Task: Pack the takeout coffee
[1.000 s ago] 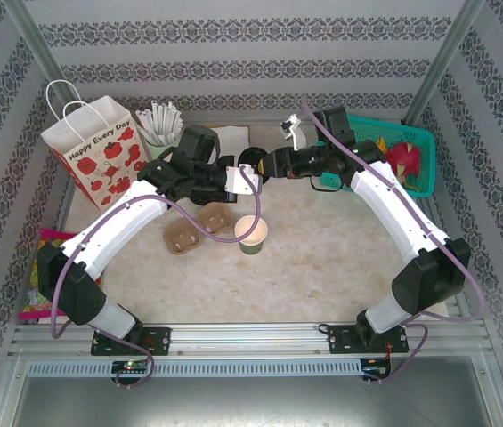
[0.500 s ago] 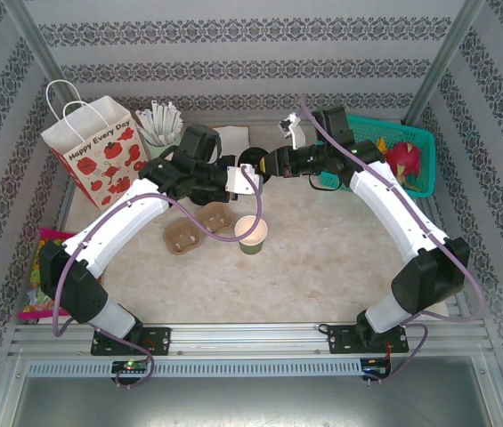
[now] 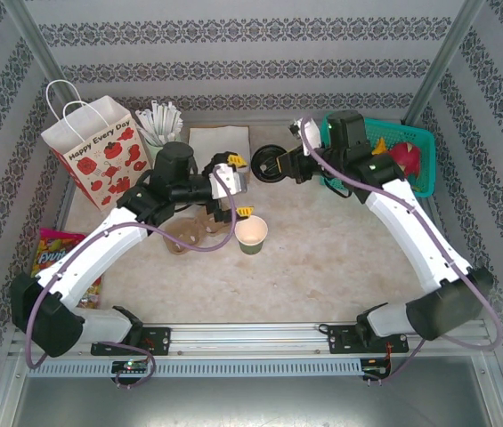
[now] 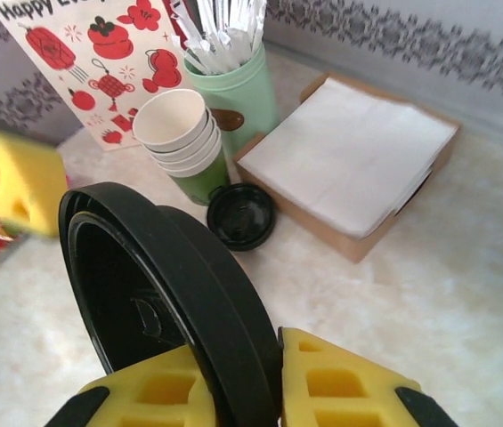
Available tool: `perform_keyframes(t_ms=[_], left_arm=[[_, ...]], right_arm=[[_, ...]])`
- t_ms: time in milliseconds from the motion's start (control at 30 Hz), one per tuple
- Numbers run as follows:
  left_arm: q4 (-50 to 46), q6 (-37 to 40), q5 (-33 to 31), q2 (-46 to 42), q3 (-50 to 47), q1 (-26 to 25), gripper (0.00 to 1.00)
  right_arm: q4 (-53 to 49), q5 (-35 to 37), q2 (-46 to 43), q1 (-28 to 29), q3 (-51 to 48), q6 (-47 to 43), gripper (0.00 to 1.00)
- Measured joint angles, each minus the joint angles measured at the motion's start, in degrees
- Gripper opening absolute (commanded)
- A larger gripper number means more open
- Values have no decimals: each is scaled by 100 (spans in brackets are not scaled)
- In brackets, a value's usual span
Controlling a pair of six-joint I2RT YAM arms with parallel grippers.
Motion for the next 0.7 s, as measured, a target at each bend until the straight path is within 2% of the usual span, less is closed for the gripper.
perform_keyframes(t_ms=[300, 500, 700], left_arm=[[1628, -2398, 35, -334, -662, 358, 100], [2111, -4024, -824, -520, -942, 525, 99], [1775, -5702, -1722, -667, -621, 935, 99]], right_arm=[[833, 1384, -448, 605, -564, -2074, 0], [2041, 2033, -881, 1119, -1362, -3862, 0], [3659, 1958, -1274, 1410, -2168, -6028, 0]])
